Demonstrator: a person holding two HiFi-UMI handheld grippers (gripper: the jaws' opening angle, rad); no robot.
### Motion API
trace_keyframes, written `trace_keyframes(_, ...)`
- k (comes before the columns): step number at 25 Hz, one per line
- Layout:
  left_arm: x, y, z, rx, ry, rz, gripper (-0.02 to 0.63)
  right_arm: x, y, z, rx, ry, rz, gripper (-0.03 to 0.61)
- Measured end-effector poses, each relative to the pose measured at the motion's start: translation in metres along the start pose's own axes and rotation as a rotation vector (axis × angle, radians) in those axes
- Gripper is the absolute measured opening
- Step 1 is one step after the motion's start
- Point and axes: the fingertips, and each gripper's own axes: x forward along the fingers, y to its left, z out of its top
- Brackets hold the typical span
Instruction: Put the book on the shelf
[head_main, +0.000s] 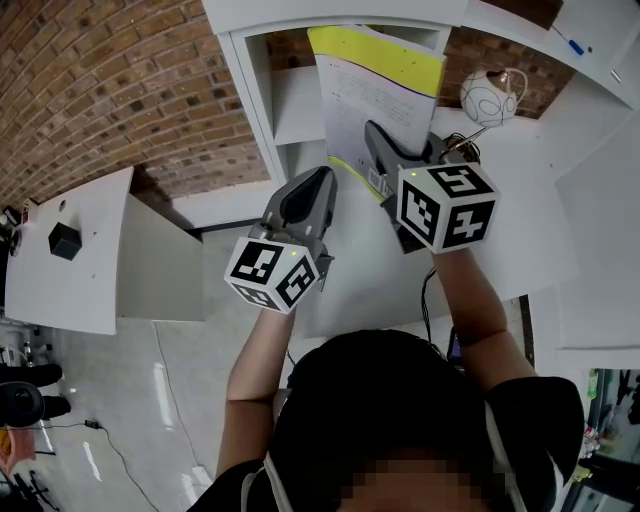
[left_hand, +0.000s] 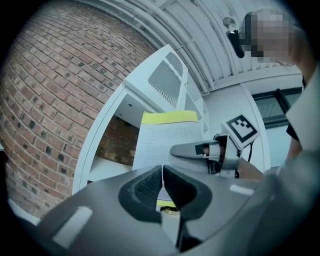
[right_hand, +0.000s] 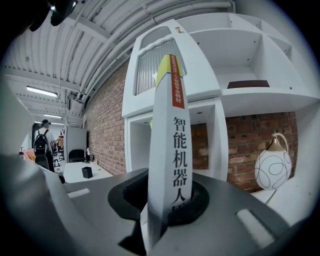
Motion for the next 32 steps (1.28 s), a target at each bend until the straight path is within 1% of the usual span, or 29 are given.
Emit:
trace_keyframes(3,0.000,0.003,-0.001,-0.003,0.002,0.001,0.002,-0.002,-0.007,-0.001,-0.008,0.001,-0.023,0.066)
trace_keyframes(6,0.001,0.005,-0.001,-0.012,0.003,-0.002,0.002,-0.005,-0.012,-0.002,-0.038,0.007,-0.053,0.066)
trace_keyframes(10,0.006,-0.001,-0.001,-0.016,0.001,-0.024,0.002,-0.013,-0.021,-0.009,-0.061,0.025,-0.091,0.066)
trace_keyframes(13,0.011,-0.009,-0.003,-0.021,0.002,-0.049,0.002,-0.022,-0.032,-0.013,-0.071,0.033,-0.135,0.066)
trace_keyframes(17,0.013,-0.019,-0.004,-0.027,0.003,-0.072,0.002,-0.032,-0.045,-0.009,-0.142,0.033,-0.216,0.066)
trace_keyframes(20,0.011,-0.023,-0.003,-0.028,0.000,-0.077,0.002,-0.033,-0.048,-0.004,-0.200,0.034,-0.250,0.066)
trace_keyframes(28,0.002,-0.014,0.004,-0.006,0.020,-0.039,0.002,-0.019,-0.036,-0.005,-0.244,0.051,-0.244,0.066)
trace_keyframes(32,0.004,-0.005,0.003,0.000,0.039,-0.029,0.002,-0.008,-0.021,-0.008,-0.251,0.051,-0.202,0.067)
